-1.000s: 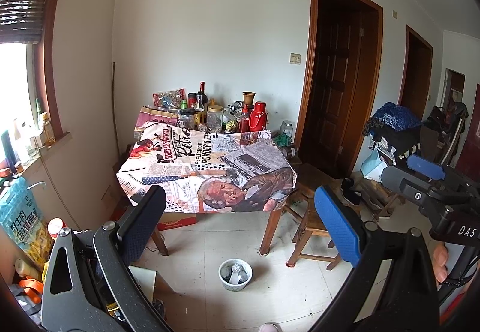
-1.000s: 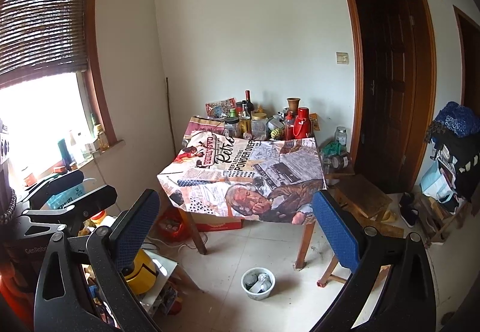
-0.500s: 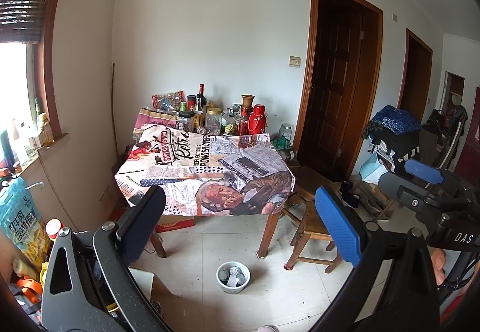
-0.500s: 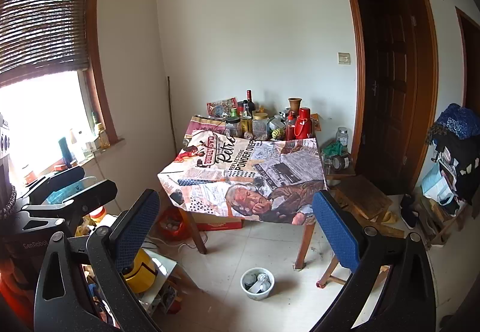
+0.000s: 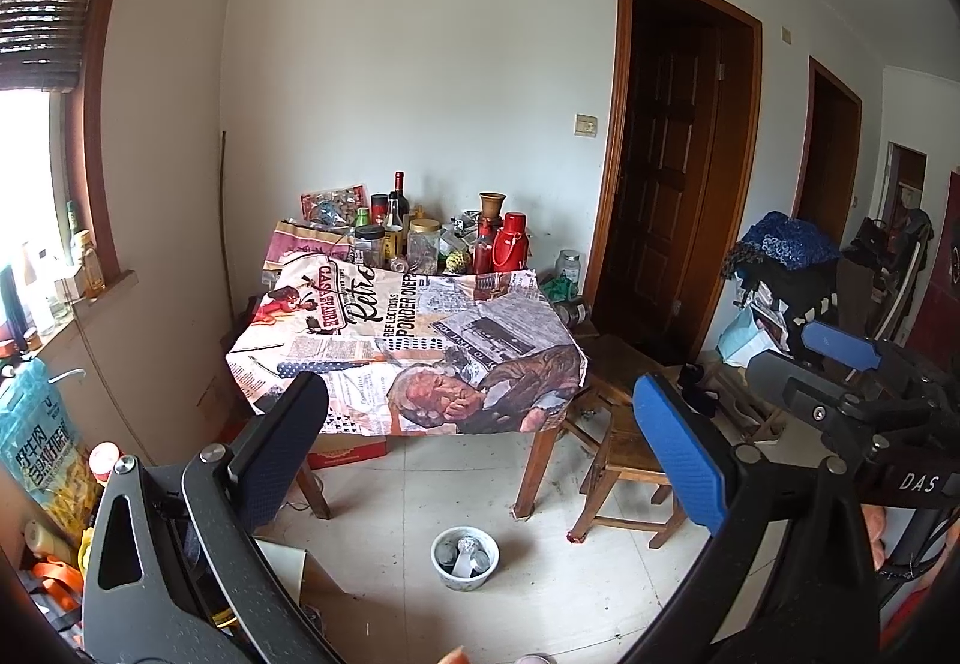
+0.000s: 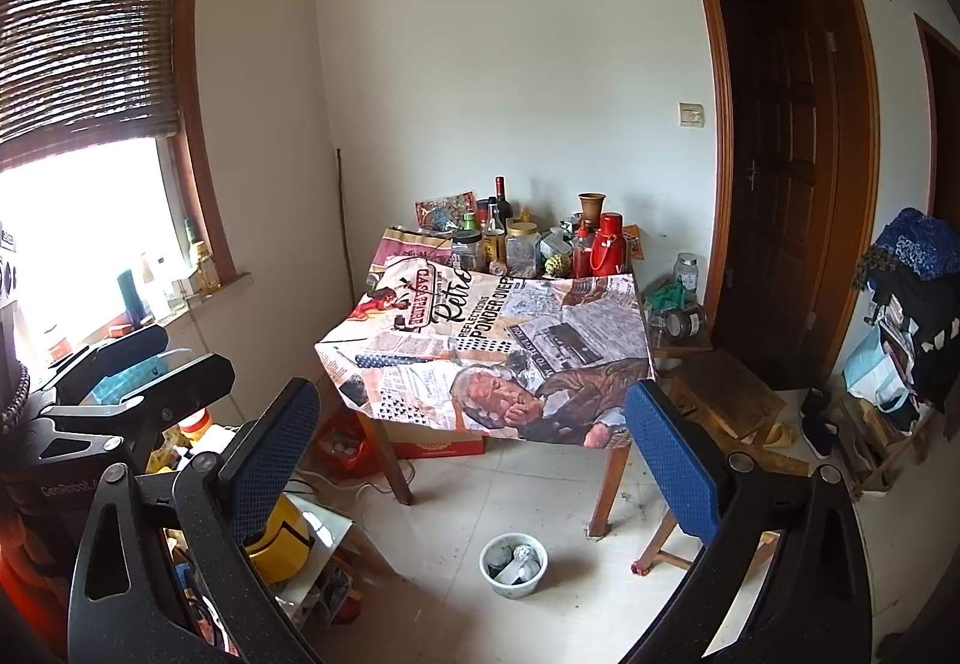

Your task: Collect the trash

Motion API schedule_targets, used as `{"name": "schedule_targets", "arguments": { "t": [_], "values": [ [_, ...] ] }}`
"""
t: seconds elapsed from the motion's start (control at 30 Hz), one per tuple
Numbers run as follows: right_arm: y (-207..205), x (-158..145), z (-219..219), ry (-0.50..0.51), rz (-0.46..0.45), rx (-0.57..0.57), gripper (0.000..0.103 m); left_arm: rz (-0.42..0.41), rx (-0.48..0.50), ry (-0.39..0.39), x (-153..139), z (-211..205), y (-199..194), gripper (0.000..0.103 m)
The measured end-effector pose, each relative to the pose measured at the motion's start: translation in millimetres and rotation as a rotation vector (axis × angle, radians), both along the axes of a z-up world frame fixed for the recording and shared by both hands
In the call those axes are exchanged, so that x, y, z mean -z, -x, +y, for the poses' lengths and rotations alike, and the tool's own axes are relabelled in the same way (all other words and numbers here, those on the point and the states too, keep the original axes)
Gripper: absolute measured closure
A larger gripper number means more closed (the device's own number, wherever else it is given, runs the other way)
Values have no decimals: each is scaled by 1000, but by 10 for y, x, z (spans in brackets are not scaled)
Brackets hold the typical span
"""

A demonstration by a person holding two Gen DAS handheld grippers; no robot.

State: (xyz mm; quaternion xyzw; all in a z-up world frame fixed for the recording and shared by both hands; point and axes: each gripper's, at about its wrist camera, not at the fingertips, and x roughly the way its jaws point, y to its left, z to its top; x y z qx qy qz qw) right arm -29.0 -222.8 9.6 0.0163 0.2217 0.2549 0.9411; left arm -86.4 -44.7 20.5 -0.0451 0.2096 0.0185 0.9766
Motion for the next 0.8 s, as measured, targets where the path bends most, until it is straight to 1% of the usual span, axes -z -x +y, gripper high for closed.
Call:
{"name": "schedule_targets", "arguments": {
  "t": [0.53, 0.8],
  "values": [
    [-96, 32, -14, -9, 10, 17, 2, -4, -8, 9, -12, 53, -20, 1],
    [-397, 123, -23, -37, 56, 27, 2, 38, -13, -3, 23, -27, -307, 1]
  ]
}}
